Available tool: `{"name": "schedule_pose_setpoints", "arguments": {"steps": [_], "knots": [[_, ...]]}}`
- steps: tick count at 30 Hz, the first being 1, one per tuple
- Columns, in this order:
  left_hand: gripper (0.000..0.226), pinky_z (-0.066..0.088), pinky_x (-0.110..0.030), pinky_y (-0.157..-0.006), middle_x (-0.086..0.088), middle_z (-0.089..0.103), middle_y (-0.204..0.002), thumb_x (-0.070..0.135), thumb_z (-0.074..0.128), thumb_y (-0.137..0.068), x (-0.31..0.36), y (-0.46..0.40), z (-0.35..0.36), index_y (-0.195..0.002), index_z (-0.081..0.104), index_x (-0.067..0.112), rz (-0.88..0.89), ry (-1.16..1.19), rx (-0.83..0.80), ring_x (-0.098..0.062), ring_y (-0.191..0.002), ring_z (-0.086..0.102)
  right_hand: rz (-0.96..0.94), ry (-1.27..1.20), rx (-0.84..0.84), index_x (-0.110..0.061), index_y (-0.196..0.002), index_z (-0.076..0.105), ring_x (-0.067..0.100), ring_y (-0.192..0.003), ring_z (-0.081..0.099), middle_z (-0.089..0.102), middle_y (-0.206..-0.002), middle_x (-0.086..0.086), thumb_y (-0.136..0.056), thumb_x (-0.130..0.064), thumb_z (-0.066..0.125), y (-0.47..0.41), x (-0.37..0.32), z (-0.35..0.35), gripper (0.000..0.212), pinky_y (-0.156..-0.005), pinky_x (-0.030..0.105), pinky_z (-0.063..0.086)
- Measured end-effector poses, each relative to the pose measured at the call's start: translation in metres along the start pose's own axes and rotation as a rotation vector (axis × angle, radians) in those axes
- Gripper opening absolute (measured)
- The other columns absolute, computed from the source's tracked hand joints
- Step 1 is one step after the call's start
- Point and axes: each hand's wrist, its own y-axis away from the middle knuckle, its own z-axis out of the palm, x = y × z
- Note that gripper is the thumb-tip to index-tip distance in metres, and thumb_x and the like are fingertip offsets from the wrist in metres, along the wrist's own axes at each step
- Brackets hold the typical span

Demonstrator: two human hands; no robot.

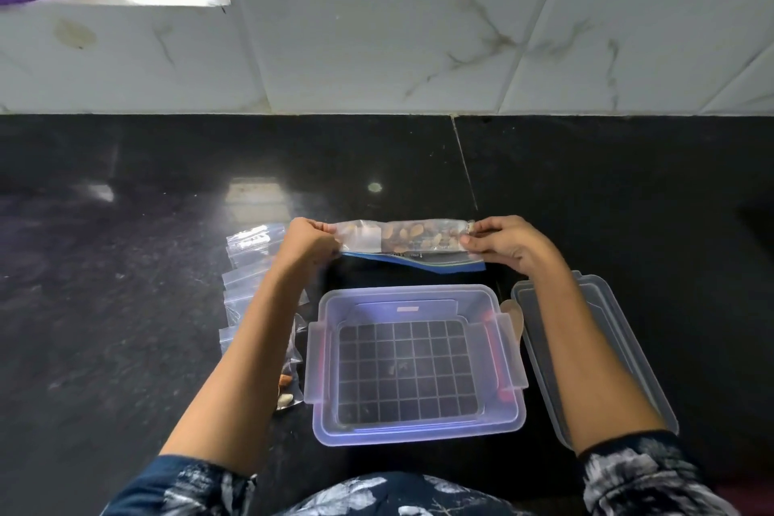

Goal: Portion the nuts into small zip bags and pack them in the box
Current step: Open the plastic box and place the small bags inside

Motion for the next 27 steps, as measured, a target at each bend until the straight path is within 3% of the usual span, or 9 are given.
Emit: {"name": "schedule_pose_setpoints", "arguments": {"steps": [3,7,9,12,15,17,22,24,27], "knots": [[0.029,0.052,-0.017,-0.044,-0.013,0.053,-0.071,-0.023,0.053,-0.082,0.018,0.023,-0.013,-0.073,0.05,0.005,0.005,0.213,-0.073,-0.019,-0.066,0.052,-0.071,-0.097,-0.028,-0.01,-0.092,0.059,0.016,-0.09,0.065,0.067,-0.1,0.008,-0.078,0.004,0.07,0.015,-0.01,-0.013,0.022,-0.063,0.023,0.057],[0.042,0.056,-0.021,-0.051,-0.013,0.054,-0.079,-0.02,0.054,-0.083,0.033,0.067,-0.04,-0.108,0.045,0.012,0.122,0.267,-0.157,-0.018,-0.07,0.056,-0.191,-0.141,-0.089,-0.016,-0.105,0.057,0.017,-0.088,0.068,0.07,-0.1,0.007,-0.079,0.003,0.068,0.058,-0.022,-0.025,0.034,-0.062,0.028,0.056],[0.052,0.057,-0.021,-0.055,-0.015,0.056,-0.083,-0.019,0.056,-0.082,0.034,0.094,-0.053,-0.118,0.044,0.016,0.223,0.162,-0.218,-0.022,-0.073,0.058,-0.244,-0.064,-0.13,-0.017,-0.11,0.058,0.013,-0.079,0.069,0.07,-0.095,0.004,-0.079,0.002,0.068,0.085,-0.022,-0.028,0.037,-0.053,0.023,0.054],[0.039,0.058,-0.022,-0.056,-0.016,0.058,-0.088,-0.017,0.06,-0.08,0.024,0.123,-0.063,-0.099,0.058,0.017,0.307,-0.075,-0.203,-0.023,-0.07,0.06,-0.284,0.117,-0.128,-0.014,-0.106,0.061,0.012,-0.072,0.068,0.07,-0.091,0.005,-0.079,0.002,0.069,0.112,-0.009,-0.024,0.031,-0.05,0.021,0.052],[0.033,0.058,-0.032,-0.062,-0.013,0.06,-0.089,-0.012,0.067,-0.077,0.005,0.136,-0.056,-0.087,0.062,0.019,0.348,-0.339,-0.117,-0.026,-0.074,0.063,-0.306,0.409,0.009,-0.018,-0.105,0.06,0.015,-0.085,0.065,0.067,-0.091,0.002,-0.08,-0.005,0.072,0.119,0.015,-0.011,0.031,-0.067,0.028,0.054],[0.029,0.053,-0.03,-0.062,-0.009,0.061,-0.088,-0.007,0.068,-0.078,-0.006,0.141,-0.048,-0.087,0.063,0.02,0.389,-0.452,-0.057,-0.025,-0.079,0.063,-0.346,0.523,0.126,-0.022,-0.108,0.055,0.013,-0.086,0.062,0.064,-0.088,-0.003,-0.08,-0.01,0.073,0.121,0.028,-0.003,0.035,-0.078,0.032,0.053],[0.021,0.041,-0.022,-0.06,-0.003,0.065,-0.093,0.008,0.065,-0.084,-0.016,0.147,-0.037,-0.098,0.065,0.023,0.547,-0.686,0.059,-0.017,-0.081,0.059,-0.529,0.769,0.272,-0.026,-0.105,0.046,0.01,-0.077,0.059,0.062,-0.092,-0.002,-0.087,-0.016,0.067,0.133,0.041,0.008,0.03,-0.059,0.021,0.047],[0.02,0.037,-0.025,-0.067,-0.003,0.067,-0.096,0.014,0.064,-0.086,-0.016,0.147,-0.037,-0.105,0.066,0.023,0.617,-0.823,0.077,-0.017,-0.087,0.052,-0.588,0.912,0.331,-0.03,-0.106,0.046,0.016,-0.088,0.059,0.064,-0.095,-0.002,-0.089,-0.021,0.064,0.138,0.043,0.011,0.026,-0.073,0.028,0.049],[0.022,0.033,-0.027,-0.069,-0.002,0.067,-0.103,0.023,0.068,-0.084,-0.017,0.145,-0.041,-0.106,0.068,0.026,0.651,-0.946,0.048,-0.015,-0.091,0.043,-0.685,1.149,0.378,-0.034,-0.122,0.048,0.018,-0.103,0.05,0.064,-0.102,-0.003,-0.093,-0.026,0.056,0.141,0.048,0.013,0.031,-0.09,0.033,0.034]]}}
